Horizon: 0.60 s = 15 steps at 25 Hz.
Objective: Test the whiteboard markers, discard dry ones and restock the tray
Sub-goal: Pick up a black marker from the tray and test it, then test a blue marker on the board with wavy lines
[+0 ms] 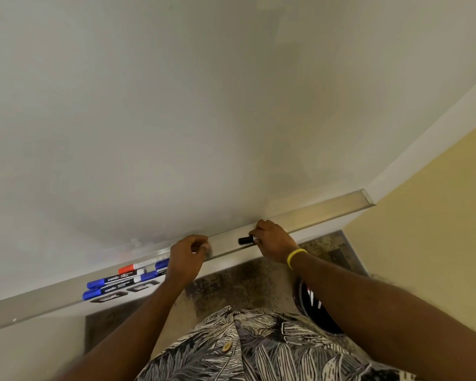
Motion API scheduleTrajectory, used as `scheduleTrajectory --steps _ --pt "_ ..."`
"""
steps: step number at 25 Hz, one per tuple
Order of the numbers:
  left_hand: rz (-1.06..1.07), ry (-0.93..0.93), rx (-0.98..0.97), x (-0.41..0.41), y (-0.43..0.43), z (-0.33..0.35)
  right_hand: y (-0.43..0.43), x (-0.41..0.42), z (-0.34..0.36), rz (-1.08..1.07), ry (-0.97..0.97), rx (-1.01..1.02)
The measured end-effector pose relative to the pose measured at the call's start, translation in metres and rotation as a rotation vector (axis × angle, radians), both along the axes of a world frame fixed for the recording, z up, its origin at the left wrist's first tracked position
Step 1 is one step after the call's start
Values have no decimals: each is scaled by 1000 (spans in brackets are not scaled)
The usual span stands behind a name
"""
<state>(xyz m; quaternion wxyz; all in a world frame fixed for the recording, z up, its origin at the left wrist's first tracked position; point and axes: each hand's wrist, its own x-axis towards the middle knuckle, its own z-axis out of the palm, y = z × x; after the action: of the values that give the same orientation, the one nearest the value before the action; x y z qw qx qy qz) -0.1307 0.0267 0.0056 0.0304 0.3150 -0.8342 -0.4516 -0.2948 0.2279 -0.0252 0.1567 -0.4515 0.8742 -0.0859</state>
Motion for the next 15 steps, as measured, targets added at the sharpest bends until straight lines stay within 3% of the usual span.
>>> scheduleTrajectory --steps 15 --pt "-127 -39 -137 40 -6 -14 -11 25 5 -3 17 -126"
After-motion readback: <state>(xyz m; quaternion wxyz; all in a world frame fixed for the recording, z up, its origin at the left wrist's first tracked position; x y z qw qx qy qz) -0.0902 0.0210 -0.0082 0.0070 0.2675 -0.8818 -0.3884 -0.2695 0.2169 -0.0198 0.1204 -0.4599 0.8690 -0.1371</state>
